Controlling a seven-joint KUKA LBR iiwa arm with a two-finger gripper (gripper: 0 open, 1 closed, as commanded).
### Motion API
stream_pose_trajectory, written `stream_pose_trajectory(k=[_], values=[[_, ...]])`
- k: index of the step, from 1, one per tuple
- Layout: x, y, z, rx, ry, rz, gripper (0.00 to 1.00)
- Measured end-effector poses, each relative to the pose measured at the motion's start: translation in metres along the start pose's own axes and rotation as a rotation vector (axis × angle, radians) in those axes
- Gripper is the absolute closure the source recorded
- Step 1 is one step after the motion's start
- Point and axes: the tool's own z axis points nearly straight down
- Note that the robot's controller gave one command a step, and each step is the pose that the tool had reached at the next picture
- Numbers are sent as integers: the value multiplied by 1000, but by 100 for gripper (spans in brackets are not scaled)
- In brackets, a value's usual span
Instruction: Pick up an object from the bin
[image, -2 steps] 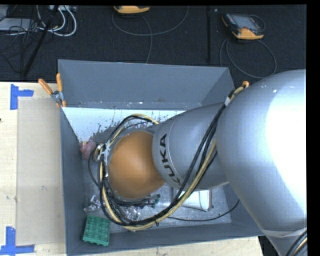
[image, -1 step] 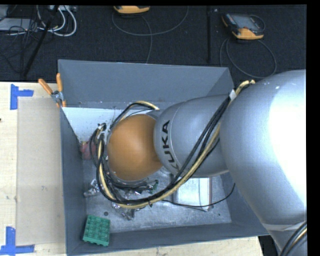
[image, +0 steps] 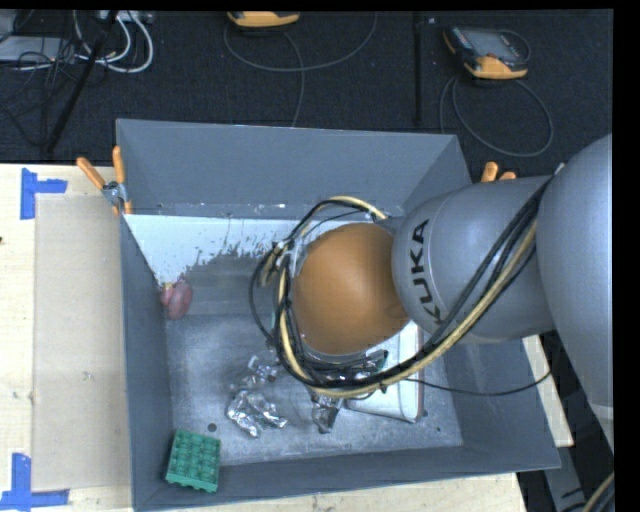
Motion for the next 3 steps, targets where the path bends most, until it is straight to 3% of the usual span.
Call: stream_pose_trajectory(k=[1,2,3], values=[[-33,10,28,-1,-5,-75,0],[-37,7,23,7,-19,-72,100],[-34,-5,-102,6,-10,-80,100]])
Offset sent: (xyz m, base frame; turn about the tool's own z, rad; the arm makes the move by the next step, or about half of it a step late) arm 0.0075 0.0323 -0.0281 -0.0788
